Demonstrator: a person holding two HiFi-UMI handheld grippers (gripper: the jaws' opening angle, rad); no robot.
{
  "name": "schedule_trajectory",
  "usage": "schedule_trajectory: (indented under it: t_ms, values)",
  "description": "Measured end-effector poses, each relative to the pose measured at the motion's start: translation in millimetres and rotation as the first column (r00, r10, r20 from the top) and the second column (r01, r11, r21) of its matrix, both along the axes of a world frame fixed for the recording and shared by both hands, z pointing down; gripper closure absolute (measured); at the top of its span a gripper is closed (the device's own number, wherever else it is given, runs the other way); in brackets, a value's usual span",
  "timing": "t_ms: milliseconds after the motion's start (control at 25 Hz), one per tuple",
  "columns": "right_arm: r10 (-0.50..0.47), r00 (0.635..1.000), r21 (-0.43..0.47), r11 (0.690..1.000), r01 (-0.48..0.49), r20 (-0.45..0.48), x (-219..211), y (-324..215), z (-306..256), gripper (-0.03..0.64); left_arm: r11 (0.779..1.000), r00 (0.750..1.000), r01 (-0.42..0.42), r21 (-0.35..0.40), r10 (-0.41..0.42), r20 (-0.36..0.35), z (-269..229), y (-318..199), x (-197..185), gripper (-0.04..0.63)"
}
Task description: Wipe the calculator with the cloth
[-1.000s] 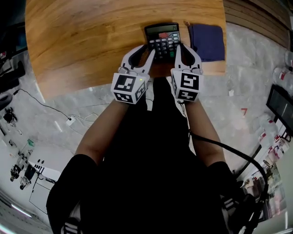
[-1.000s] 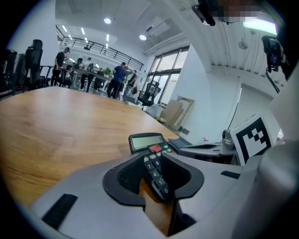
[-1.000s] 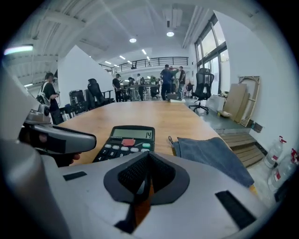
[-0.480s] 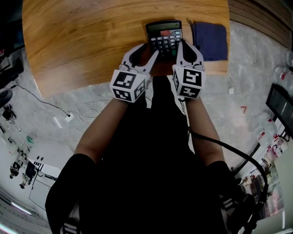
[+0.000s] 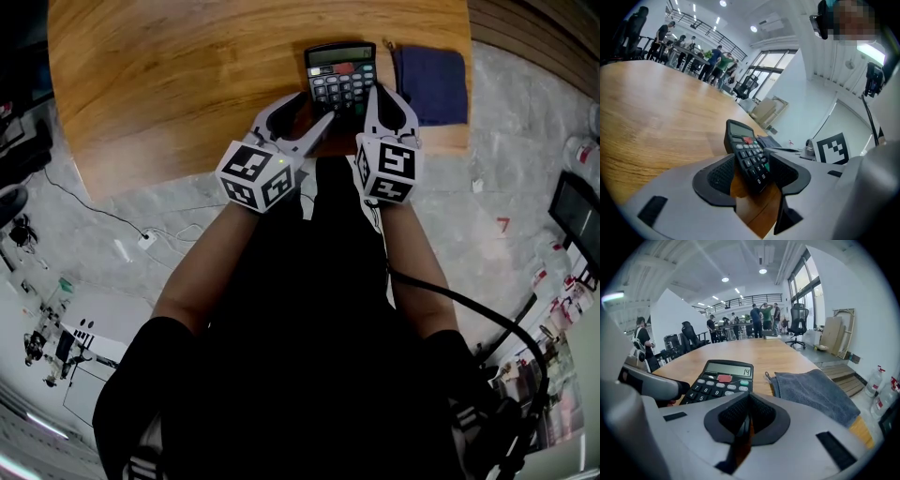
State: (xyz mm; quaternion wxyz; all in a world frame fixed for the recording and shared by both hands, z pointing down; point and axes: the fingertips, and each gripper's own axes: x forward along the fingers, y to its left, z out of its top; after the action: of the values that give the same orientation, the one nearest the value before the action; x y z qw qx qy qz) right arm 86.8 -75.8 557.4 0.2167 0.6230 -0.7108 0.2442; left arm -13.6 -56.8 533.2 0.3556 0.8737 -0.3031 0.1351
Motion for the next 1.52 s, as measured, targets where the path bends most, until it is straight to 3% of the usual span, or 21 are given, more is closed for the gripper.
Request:
schedule_trajectory:
  t_ms: [200, 480, 800, 1160, 1360, 1520]
  values:
    - [0.028, 0.999, 0.010, 1.000, -0.028, 0.029, 2, 0, 1, 0.601, 0.997, 0.998, 0.015, -0.077, -0.010, 0.065, 19, -4, -3, 0.373]
    - [0.032, 0.999, 0.007, 0.999, -0.033, 0.040, 4, 0, 1, 0.601, 0.982, 0.988, -0.088, -0.167, 0.107, 0.109, 29, 2, 17, 0.373]
    - [0.066, 0.997, -0.024, 0.998, -0.065, 0.037, 13, 1, 4, 0.601, 0.976, 0.999, -0.019, -0.219, 0.011, -0.035, 21, -5, 19, 0.457]
    - [0.056, 0.993, 0.032, 0.998, -0.060, 0.108, 9, 3, -22, 0.600, 0.979, 0.980, 0.038, -0.200, -0.075, -0.184, -4, -14, 19, 0.514]
    - [0.023, 1.000, 0.008, 1.000, -0.023, 0.013, 24, 8, -26, 0.589, 0.972, 0.966, 0.040, -0.233, -0.097, -0.238, -8, -18, 18, 0.522]
    - [-0.021, 0.995, -0.055, 0.998, 0.015, -0.101, 40, 12, -19, 0.467, 0.960, 0.951, 0.054, -0.274, -0.133, -0.278, -9, -20, 12, 0.522]
